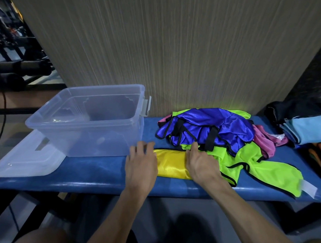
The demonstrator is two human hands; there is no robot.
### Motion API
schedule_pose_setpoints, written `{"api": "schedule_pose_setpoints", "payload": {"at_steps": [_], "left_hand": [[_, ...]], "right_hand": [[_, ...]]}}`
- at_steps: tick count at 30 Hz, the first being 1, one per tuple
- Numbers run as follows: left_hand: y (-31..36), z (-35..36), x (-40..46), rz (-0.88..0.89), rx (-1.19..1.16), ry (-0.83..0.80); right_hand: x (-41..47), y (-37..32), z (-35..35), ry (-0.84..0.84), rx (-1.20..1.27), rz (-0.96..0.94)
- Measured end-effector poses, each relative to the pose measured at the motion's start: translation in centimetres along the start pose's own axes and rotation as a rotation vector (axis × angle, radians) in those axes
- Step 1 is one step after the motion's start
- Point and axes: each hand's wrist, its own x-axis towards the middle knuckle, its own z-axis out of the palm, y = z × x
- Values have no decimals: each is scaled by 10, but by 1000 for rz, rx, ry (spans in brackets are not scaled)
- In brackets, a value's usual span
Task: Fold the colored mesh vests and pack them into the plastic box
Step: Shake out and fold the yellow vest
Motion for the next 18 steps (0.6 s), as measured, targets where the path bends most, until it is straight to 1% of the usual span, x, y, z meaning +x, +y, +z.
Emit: {"api": "schedule_pose_setpoints", "payload": {"at_steps": [1, 2, 3, 4, 6, 8, 11, 14, 18], "left_hand": [[4, 1, -1, 114, -5, 29], [7, 5, -2, 242, -1, 21], [9, 8, -3, 341, 16, -62], [9, 10, -4, 393, 37, -158], [0, 13, -5, 360, 21, -304], [-14, 18, -4, 287, -48, -360], [-24, 20, -5, 258, -132, -380], [-24, 20, -4, 247, -143, -397], [-25, 19, -1, 260, -146, -385]], "right_hand": [[0, 0, 0, -8, 2, 3], [0, 0, -1, -16, -2, 5], [0, 0, -1, -24, -9, 8], [0, -1, -1, -31, -15, 10], [-1, -2, -3, -28, -17, 4], [-3, -3, -6, -4, -16, 14], [-6, -6, -12, 28, -8, 70], [-7, -6, -18, 13, 49, 127], [1, 3, -18, -67, 276, 227]]}}
